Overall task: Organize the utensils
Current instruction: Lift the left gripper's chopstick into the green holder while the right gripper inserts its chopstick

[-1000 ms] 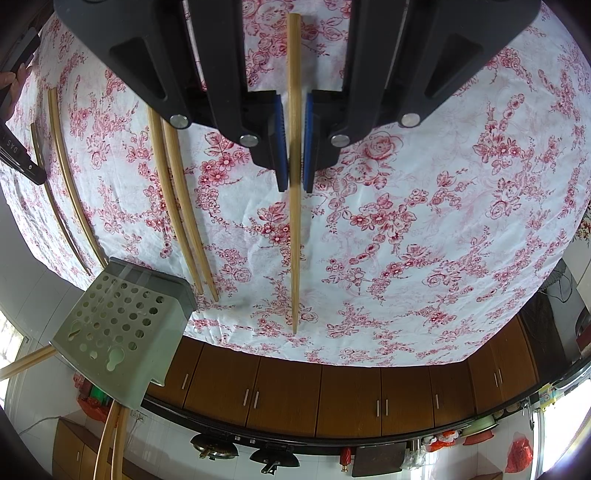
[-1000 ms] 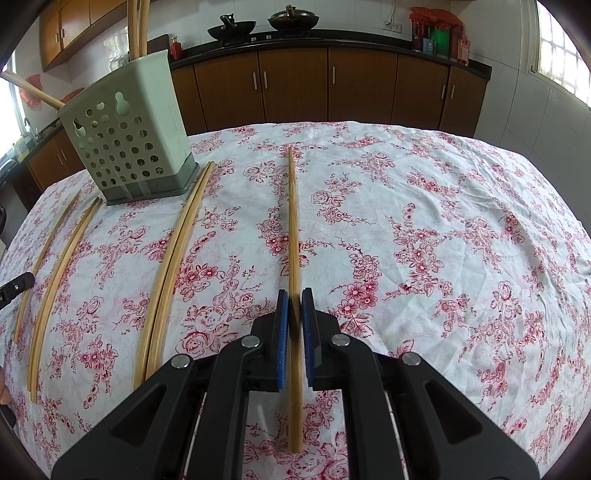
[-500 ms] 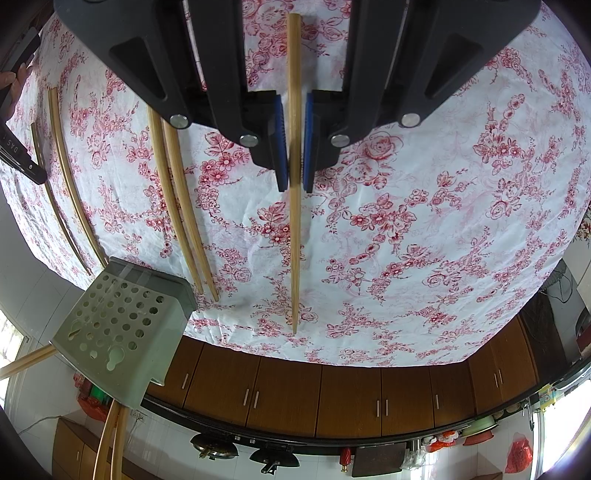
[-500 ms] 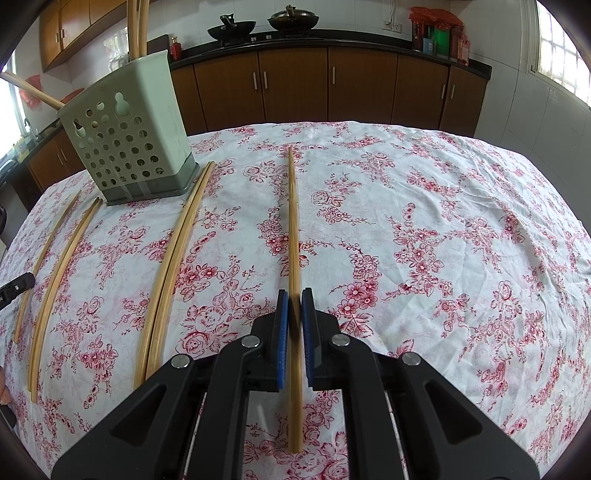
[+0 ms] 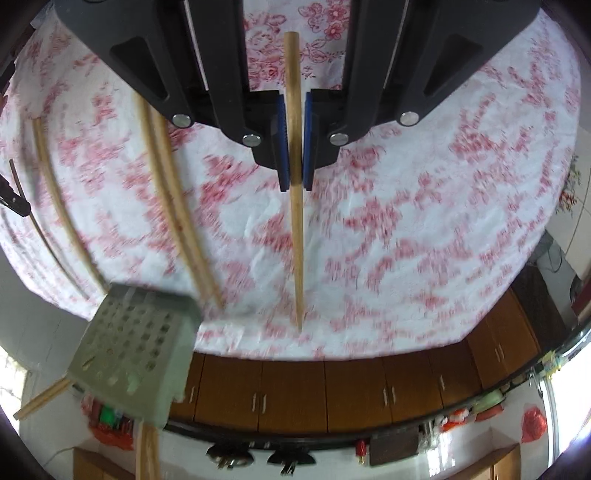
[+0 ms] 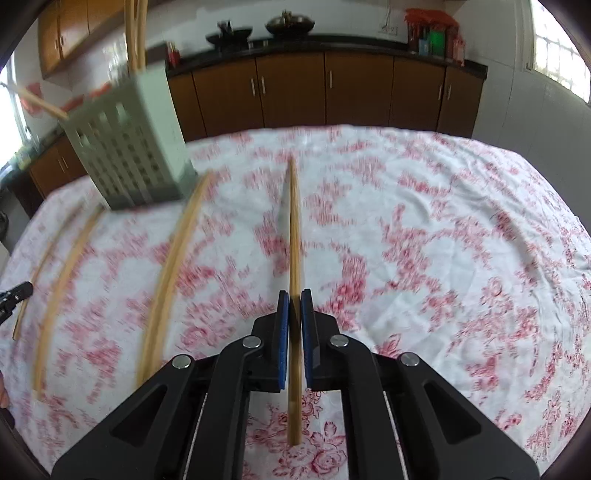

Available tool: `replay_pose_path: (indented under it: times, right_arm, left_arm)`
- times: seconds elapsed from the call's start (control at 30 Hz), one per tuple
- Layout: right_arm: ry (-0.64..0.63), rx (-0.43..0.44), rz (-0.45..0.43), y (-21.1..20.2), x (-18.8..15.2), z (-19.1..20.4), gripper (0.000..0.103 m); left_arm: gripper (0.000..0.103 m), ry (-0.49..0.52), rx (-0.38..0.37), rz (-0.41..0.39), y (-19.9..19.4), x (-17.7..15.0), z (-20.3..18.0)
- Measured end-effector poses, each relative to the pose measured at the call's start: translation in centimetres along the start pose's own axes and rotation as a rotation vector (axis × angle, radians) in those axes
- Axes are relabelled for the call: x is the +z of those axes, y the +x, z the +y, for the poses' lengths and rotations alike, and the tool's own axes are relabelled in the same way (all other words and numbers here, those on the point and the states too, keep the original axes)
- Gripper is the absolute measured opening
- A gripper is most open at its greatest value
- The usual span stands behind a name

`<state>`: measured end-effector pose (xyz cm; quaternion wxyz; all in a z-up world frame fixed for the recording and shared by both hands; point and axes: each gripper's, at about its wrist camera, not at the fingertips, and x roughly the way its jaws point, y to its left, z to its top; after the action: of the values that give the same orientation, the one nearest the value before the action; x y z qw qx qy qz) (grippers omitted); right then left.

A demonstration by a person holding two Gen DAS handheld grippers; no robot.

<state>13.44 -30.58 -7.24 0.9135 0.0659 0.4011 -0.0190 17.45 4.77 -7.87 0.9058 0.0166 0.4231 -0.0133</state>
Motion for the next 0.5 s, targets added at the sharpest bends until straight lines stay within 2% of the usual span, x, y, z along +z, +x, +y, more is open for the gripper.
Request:
replay_pose_path:
  times: [0.3, 0.5]
  right_arm:
    - [0.012, 0.034, -0.253, -7.5, 4.4, 0.0, 0.008]
    - [0.01, 0.061, -0.344, -10.4, 6.5, 0.9, 0.008]
  left_arm:
    - [0.009, -0.018, -0.044, -0.227, -8.4, 4.9, 0.1]
    - [0.008, -0.022, -0.077, -0.291, -11.0, 6.9, 0.4]
